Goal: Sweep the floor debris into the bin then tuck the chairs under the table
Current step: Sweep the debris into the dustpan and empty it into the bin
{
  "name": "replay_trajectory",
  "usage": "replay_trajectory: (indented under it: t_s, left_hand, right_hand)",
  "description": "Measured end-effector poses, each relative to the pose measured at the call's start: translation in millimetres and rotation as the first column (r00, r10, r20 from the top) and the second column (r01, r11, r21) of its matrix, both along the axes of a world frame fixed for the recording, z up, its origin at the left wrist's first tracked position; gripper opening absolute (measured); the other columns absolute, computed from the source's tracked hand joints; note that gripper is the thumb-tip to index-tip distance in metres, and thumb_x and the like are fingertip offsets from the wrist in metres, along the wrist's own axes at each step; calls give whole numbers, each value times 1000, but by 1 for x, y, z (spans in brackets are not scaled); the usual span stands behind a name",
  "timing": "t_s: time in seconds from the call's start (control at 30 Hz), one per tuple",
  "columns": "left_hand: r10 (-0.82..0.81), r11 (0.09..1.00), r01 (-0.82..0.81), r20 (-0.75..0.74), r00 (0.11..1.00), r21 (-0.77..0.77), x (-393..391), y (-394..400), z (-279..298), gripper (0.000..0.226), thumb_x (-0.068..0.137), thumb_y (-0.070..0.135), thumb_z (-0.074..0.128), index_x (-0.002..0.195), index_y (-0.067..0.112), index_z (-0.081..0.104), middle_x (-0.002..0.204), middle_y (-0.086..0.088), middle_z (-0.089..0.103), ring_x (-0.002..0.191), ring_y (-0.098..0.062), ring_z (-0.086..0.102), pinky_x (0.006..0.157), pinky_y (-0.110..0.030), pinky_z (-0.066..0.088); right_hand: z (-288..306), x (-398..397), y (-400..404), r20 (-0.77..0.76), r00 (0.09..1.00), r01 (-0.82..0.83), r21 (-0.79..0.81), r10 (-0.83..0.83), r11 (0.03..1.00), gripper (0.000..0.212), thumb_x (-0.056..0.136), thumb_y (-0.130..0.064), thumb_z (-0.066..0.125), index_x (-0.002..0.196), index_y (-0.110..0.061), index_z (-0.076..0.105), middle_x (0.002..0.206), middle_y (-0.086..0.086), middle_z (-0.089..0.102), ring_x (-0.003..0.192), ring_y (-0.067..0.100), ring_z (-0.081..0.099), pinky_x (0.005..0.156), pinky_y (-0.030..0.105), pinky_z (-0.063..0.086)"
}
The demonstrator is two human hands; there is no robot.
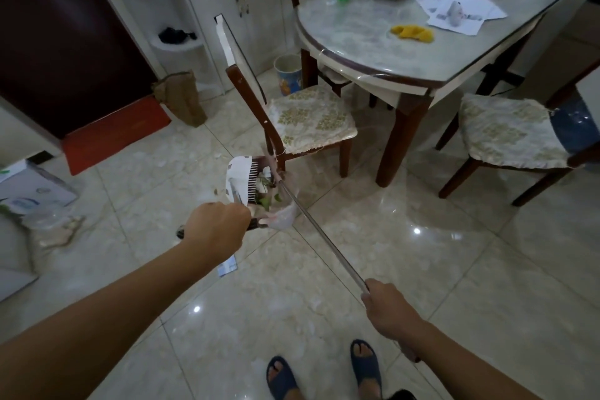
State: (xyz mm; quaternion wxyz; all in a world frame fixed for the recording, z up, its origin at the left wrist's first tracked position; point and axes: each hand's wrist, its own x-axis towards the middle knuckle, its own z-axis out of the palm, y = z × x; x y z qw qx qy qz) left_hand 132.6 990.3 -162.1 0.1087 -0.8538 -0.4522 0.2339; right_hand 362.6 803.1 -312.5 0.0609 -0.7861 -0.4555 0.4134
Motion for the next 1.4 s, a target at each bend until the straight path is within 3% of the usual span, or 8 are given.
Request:
replay_trajectory:
  t_s: [0.07, 0.13, 0.37, 0.63, 0.8, 0.9, 1.33, 1.4]
  left_hand:
    - [-2, 1000, 2, -13, 1000, 14, 11, -7, 0, 16, 94, 16, 50, 107, 17, 60, 94, 0, 69, 78, -18, 68, 60, -27, 39]
    - [15, 1000, -14, -16, 1000, 24, 22, -12, -2, 17, 95, 17, 50, 109, 17, 60, 93, 1, 69, 79, -18, 68, 60, -27, 39]
    - [13, 1000, -12, -37, 999, 26, 48, -17, -10, 20, 98, 18, 47, 113, 16, 59, 94, 0, 69, 80, -18, 67, 61, -27, 41]
    - [45, 999, -43, -58, 997, 28, 72, -32, -19, 16, 98, 14, 49, 110, 14, 58, 96, -1, 70, 82, -20, 69, 63, -30, 45]
    - [55, 998, -56, -69, 996, -11, 81, -47, -31, 19, 99, 15, 49, 114, 11, 59, 100, -3, 70, 88, -21, 70, 75, -31, 55]
    - [44, 999, -44, -95, 995, -4, 81, -49, -34, 20, 100, 15, 48, 117, 10, 57, 103, -3, 69, 90, -21, 71, 74, -30, 53]
    - [111, 994, -112, -51, 993, -16, 76, -31, -31, 15, 97, 15, 49, 110, 14, 56, 91, -1, 70, 79, -21, 69, 68, -31, 53]
    - [118, 993, -119, -45, 992, -23, 75, -30, -32, 15, 98, 17, 50, 111, 14, 57, 90, -1, 70, 76, -20, 68, 70, -31, 55]
  right_hand:
    - [1, 14, 0, -39, 998, -55, 33, 56, 998, 42, 102, -19, 38, 143, -9, 40, 101, 4, 60, 73, 8, 51, 60, 17, 43]
    - [6, 25, 0, -85, 994, -68, 75, 74, 995, 47, 103, -19, 38, 148, -10, 33, 97, -1, 54, 70, 4, 50, 56, 12, 41]
    - [12, 63, -4, -193, 980, -35, 103, 55, 994, 33, 101, -15, 39, 131, -13, 52, 71, 0, 54, 55, 8, 49, 46, 19, 41]
    - [7, 90, -15, -119, 988, -91, 70, 99, 993, 47, 102, -21, 38, 149, -20, 32, 85, -1, 60, 65, 9, 56, 53, 20, 43]
    - [-1, 93, -8, -175, 980, -82, 67, 93, 994, 44, 101, -18, 40, 146, -17, 39, 84, 0, 59, 62, 7, 54, 51, 17, 43]
    - [-4, 92, -8, -190, 979, -67, 41, 73, 997, 45, 101, -18, 39, 146, -17, 39, 92, 3, 62, 70, 11, 57, 58, 20, 45]
    - [0, 91, -21, -248, 969, 2, 44, 10, 999, 34, 99, -17, 42, 131, -21, 54, 80, 4, 60, 55, 10, 50, 51, 20, 37]
    - [4, 95, -25, -244, 970, -1, 48, 13, 999, 35, 99, -19, 43, 131, -28, 54, 90, 2, 60, 61, 8, 53, 55, 17, 42]
